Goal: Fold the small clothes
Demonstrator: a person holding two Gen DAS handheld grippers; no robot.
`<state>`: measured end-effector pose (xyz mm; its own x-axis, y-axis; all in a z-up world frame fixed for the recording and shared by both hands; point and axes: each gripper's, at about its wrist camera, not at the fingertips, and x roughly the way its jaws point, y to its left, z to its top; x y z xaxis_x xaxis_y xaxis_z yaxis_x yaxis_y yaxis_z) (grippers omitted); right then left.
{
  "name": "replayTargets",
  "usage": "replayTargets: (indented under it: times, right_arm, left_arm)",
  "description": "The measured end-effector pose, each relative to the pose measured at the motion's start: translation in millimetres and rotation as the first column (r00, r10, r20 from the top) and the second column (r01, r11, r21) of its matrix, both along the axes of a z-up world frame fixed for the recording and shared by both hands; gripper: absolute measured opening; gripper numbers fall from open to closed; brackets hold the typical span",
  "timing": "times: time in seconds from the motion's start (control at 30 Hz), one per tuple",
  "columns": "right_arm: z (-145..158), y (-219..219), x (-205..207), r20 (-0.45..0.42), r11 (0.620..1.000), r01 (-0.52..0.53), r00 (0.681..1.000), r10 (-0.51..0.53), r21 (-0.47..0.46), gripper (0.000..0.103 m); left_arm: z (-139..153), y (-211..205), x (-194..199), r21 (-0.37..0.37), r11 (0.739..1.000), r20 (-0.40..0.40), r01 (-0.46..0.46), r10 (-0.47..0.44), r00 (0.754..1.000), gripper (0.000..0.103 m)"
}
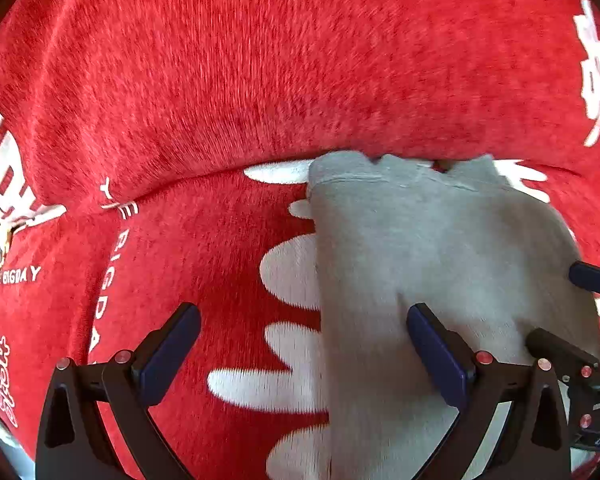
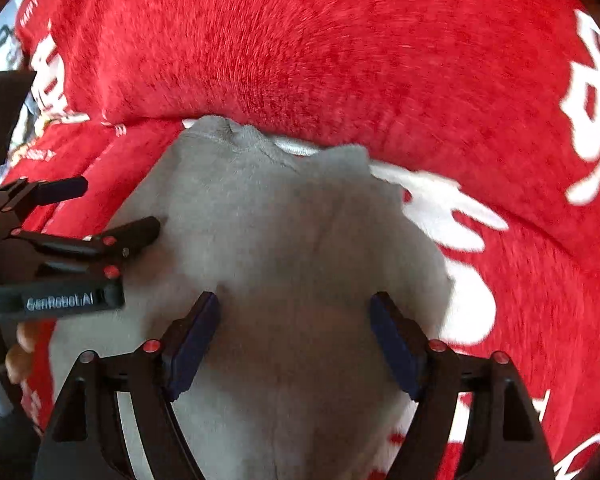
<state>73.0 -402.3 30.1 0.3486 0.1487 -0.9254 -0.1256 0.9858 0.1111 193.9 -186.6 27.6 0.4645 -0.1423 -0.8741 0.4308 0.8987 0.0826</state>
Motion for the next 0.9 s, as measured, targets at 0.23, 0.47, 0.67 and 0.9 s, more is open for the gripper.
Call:
replayTargets:
  times: [0.23, 0.47, 0.67, 0.9]
  right_arm:
    - [6, -7, -61, 0.023, 0.998, -0.022, 0.999, 0.024, -0.056, 0.080]
    - [9, -21, -94, 0.012, 0.999, 0.043, 0.999, -0.043, -0.007, 0.081]
    - [44, 9, -100, 0.128, 0.997, 0.011, 0.992, -0.001, -0.083, 0.080]
    - [13, 47, -90, 0.056, 0.979, -0.100, 0.992, 0.111, -0.177, 0.080]
  left_arm:
    - [6, 16, -39, -0.021, 0.999, 0.025, 0.048, -0.047, 0.999, 0.103]
    - [10, 34, -78, -0.045, 0.996, 0.038, 0.079, -0.077, 0.996, 0.103]
    - [24, 34, -96, -0.100, 0.988, 0.062, 0.114, -0.108, 0.992, 0.103]
    - [-12, 32, -100, -0.014, 0.992, 0.012, 0.127, -0.127, 0.992, 0.103]
